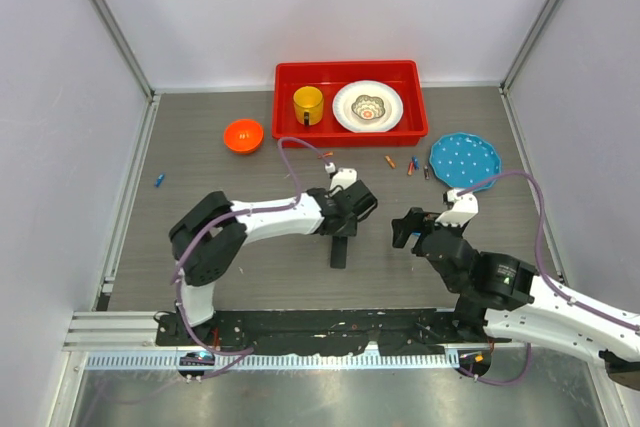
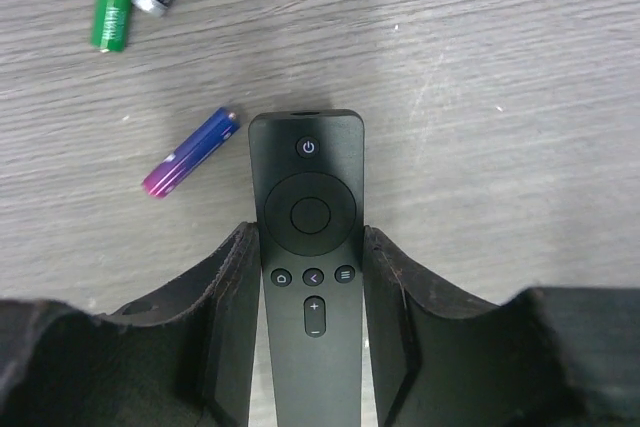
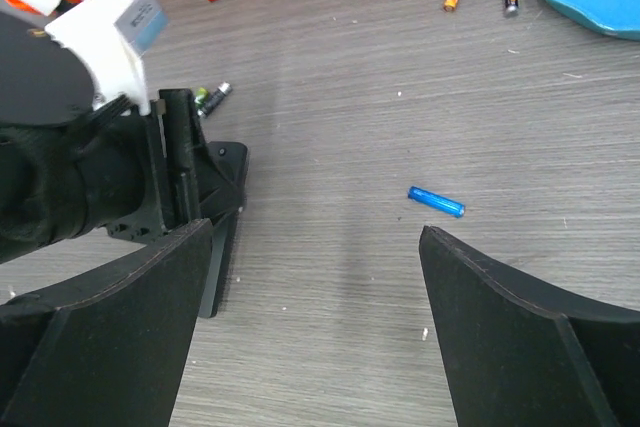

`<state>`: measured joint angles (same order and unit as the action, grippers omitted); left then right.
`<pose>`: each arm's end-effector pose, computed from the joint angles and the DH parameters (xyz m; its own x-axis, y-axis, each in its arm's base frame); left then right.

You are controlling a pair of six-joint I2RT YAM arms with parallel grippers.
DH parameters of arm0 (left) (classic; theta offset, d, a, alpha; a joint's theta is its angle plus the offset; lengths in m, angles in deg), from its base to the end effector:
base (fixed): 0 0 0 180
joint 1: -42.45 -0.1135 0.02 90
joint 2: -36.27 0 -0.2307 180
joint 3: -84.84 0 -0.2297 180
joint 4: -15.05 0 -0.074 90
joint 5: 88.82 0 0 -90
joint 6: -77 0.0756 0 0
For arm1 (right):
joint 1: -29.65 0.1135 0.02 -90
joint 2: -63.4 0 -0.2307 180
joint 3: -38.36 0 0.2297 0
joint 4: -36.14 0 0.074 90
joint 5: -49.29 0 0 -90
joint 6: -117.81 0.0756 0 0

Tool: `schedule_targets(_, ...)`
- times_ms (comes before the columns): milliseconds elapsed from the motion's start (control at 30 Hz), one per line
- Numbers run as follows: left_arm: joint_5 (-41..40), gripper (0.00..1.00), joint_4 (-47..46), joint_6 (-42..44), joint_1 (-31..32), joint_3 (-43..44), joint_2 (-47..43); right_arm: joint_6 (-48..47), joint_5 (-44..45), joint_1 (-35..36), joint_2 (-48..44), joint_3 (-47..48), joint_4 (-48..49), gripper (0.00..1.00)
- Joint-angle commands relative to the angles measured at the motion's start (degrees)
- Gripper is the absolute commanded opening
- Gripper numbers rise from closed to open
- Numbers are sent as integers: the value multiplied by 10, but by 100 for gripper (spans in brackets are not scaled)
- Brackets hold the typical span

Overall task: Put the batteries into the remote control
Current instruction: Pick up the remote control from the center of the board, then adjust the remote control.

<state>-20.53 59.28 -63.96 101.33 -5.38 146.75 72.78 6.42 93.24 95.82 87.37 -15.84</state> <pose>0.2186 -0.3080 0.1178 -0.8497 0.0112 -0.5271 0.0863 0.9892 -0.1181 0.1153 0.1076 0.2301 -0.4251 0.2251 -0.8767 -0.0610 0.9593 0.2759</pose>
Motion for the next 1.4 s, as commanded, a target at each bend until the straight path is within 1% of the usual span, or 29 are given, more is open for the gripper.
schedule_targets(0,-27,0,-57,36,-2,-23,-151,21,16,0,-31,31,42,90)
schedule_targets(33,-17,0,-83,39,-9,-31,-175,17,4,1,-39,30,66,90)
schedule_targets(67,-8,0,-103,49,-15,-60,-198,7,-16,0,-45,30,76,90)
schedule_targets(100,2,0,-123,51,-19,-76,-258,2,-32,0,-50,35,84,90)
schedule_targets(133,19,0,-170,52,-30,-96,-286,-12,-51,1,-48,37,103,91)
schedule_targets(167,33,0,-200,55,-34,-145,-322,-32,-67,0,-47,41,112,91)
schedule_targets(200,42,0,-232,54,-39,-172,-386,-39,-100,0,-36,49,120,92)
schedule_targets(233,52,0,-288,52,-52,-227,-422,-47,-116,0,-30,50,143,93)
schedule_targets(300,86,0,-352,51,-65,-277,-481,-59,-167,0,-21,51,172,96)
schedule_targets(333,98,0,-401,52,-78,-321,-536,-60,-188,-1,-11,51,207,96)
schedule_targets(367,120,0,-422,52,-85,-343,-560,-64,-206,-1,-5,50,226,96)
schedule_targets(400,135,0,-450,53,-96,-365,-584,-64,-247,-2,0,46,266,96)
schedule_targets(433,143,0,-492,51,-100,-404,-623,-66,-268,-2,10,45,288,96)
schedule_targets(467,156,0,-504,47,-105,-419,-642,-67,-290,-3,16,42,310,96)
schedule_targets(500,164,0,-514,36,-116,-432,-658,-68,-337,-7,22,39,350,96)
schedule_targets(567,185,0,-539,26,-126,-463,-695,-66,-384,-14,51,39,388,96)
schedule_targets(600,202,0,-552,20,-136,-474,-706,-55,-404,-24,61,37,420,96)
schedule_targets(667,215,0,-578,4,-144,-499,-734,-38,-475,-43,92,31,453,96)
schedule_targets(700,234,0,-585,2,-150,-505,-743,-26,-504,-55,105,24,486,96)
schedule_targets(733,240,0,-595,-1,-152,-512,-750,2,-533,-85,114,17,504,96)
schedule_targets(767,243,0,-598,-2,-154,-515,-765,16,-578,-97,132,9,526,96)
schedule_targets(800,251,0,-598,-3,-157,-516,-771,27,-601,-111,140,-5,566,95)
schedule_targets(867,263,0,-597,-3,-162,-513,-778,41,-636,-130,156,-8,583,94)
schedule_targets(967,310,0,-591,-13,-179,-494,-770,29,-658,-131,182,-3,599,94)
schedule_targets(1000,329,0,-599,-19,-192,-484,-752,29,-664,-131,193,-1,614,94)
schedule_targets(1033,369,0,-607,-29,-199,-480,-741,28,-670,-131,197,0,621,95)
schedule_targets(1167,434,0,-678,-82,-233,-482,-688,28,-684,-131,211,-3,659,94)
schedule_targets(1267,456,0,-721,-112,-258,-486,-663,24,-695,-133,217,-6,673,94)
schedule_targets(1367,465,0,-747,-122,-265,-484,-646,17,-701,-137,224,-9,672,94)
